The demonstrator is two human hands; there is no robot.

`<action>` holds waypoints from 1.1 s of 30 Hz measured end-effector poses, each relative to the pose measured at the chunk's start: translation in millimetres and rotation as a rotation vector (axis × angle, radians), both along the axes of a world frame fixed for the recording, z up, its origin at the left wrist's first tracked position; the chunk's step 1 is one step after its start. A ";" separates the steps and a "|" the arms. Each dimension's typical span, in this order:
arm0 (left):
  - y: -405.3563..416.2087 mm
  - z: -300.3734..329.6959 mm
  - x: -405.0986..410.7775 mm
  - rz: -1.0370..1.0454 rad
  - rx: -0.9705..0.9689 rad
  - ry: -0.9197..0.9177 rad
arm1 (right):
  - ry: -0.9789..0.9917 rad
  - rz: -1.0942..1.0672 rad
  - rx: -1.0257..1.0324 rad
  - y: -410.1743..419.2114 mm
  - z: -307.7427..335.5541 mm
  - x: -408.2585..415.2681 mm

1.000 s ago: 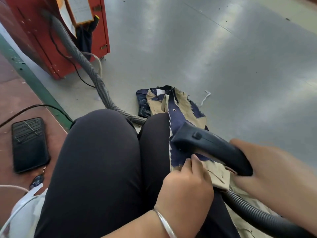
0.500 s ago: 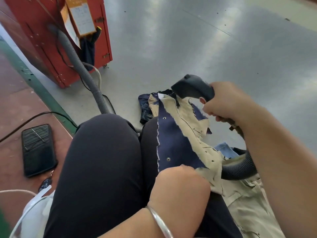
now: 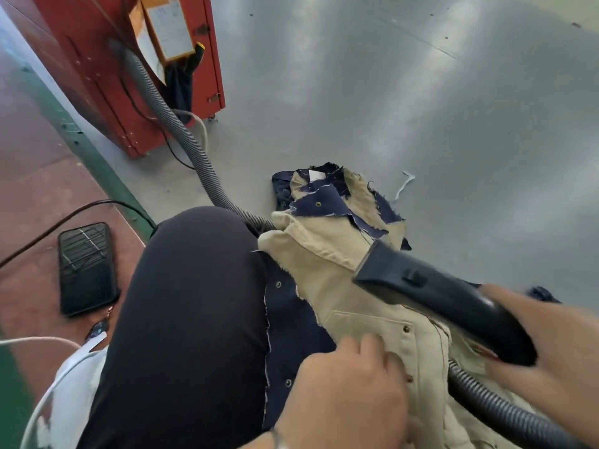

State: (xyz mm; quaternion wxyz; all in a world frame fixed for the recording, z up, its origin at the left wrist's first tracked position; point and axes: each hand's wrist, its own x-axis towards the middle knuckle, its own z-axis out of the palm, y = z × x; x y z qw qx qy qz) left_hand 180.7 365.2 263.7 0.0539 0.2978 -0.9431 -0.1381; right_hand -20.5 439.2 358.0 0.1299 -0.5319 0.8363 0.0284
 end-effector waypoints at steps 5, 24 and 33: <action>-5.6 3.4 -34.6 -0.099 0.163 -0.109 | 0.134 0.106 0.114 -20.9 -9.4 26.2; -12.6 1.0 -16.4 0.023 0.109 0.055 | -0.135 0.059 -0.412 -113.1 23.4 -1.4; 8.6 10.5 -11.6 -0.029 -0.082 0.037 | -0.025 -0.099 -0.111 24.7 2.6 -30.6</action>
